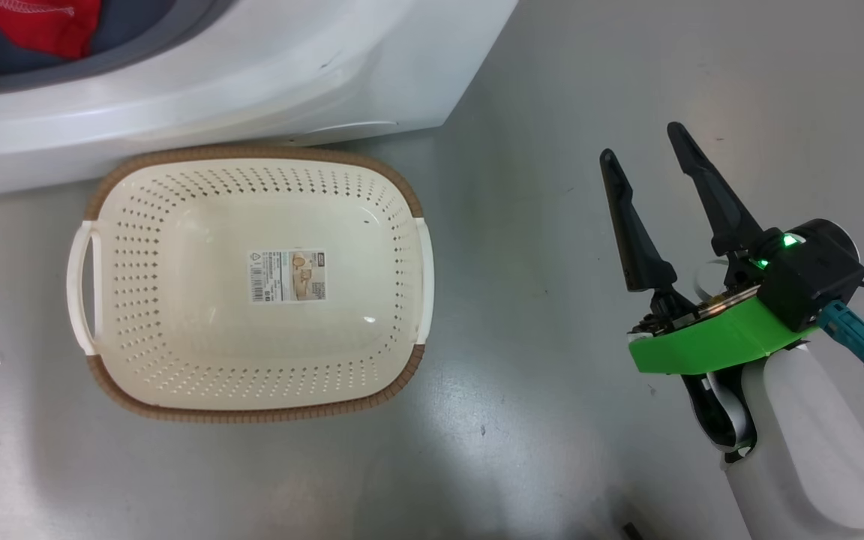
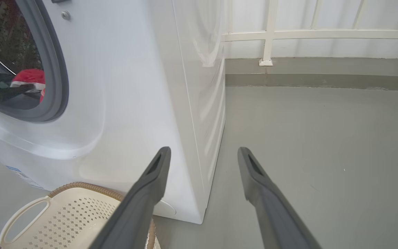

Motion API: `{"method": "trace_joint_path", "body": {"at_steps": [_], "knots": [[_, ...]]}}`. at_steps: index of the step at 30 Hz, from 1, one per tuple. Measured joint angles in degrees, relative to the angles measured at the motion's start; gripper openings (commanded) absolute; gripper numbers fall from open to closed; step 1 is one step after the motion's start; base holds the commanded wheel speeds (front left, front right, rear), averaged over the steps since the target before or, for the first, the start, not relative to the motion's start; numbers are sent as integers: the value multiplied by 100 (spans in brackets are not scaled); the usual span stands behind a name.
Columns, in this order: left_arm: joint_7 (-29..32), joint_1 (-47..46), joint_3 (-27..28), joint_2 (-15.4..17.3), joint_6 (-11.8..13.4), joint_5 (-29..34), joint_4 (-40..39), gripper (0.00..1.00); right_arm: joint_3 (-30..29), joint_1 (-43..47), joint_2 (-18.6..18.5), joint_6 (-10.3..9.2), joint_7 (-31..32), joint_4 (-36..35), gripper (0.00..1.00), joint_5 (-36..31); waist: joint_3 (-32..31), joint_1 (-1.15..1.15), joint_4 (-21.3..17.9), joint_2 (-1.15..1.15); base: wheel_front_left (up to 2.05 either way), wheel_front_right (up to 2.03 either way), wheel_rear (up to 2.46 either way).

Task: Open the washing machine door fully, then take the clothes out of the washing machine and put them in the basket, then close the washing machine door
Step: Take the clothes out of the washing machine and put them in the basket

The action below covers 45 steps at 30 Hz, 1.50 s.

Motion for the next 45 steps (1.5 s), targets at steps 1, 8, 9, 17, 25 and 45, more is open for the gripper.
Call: {"method": "trace_joint_path", "body": {"at_steps": [1,8,9,17,25,45], "knots": [[37,-32,-1,-1,0,-3,49,0,1,-1,0,0,0,4,100,0,4,0,-2,0,0,0,0],[82,-183,15,-5,-32,-135,248,0,5,-63,0,0,0,34,100,8,24,0,1,0,0,0,0],[51,-183,29,-10,-33,-177,258,0,5,-100,0,0,0,34,100,24,22,0,2,0,0,0,0],[-334,-137,415,-157,-138,-824,200,0,-9,-117,0,0,0,62,100,51,-81,0,37,0,0,0,0],[-422,488,687,-332,-330,-1315,-573,0,-35,-103,-2,0,0,94,100,51,-254,0,118,0,0,0,0],[-438,2871,1126,-612,-249,-1885,-3595,0,-51,148,-5,0,0,221,100,49,-1003,0,371,0,0,0,0]]}}
